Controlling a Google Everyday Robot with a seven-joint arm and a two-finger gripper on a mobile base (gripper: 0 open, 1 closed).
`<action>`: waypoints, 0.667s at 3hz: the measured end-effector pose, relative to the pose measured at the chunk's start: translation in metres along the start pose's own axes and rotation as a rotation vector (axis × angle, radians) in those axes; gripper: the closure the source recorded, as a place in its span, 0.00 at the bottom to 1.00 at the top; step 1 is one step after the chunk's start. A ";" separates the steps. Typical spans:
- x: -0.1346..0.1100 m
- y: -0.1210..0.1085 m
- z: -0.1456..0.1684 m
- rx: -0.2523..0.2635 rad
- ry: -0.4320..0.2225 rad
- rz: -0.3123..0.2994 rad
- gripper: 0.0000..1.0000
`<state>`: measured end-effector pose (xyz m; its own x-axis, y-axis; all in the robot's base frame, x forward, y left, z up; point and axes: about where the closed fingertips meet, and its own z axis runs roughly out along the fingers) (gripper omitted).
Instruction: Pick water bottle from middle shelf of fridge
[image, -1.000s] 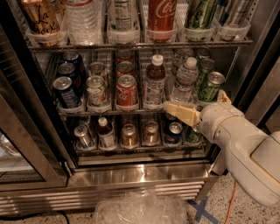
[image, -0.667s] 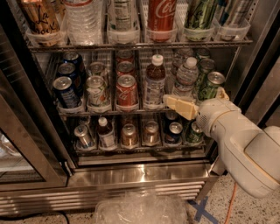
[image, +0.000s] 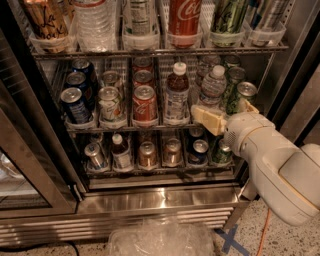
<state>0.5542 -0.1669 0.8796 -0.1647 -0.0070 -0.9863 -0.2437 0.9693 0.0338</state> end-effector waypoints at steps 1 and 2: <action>0.000 0.000 0.000 0.001 0.000 0.000 0.42; 0.000 0.000 0.000 0.001 0.000 0.000 0.65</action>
Offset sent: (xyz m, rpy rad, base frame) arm 0.0002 -0.0002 0.0001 -0.0006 0.0002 -0.0006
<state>0.5544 -0.1671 0.8797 -0.1649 -0.0076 -0.9863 -0.2431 0.9694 0.0332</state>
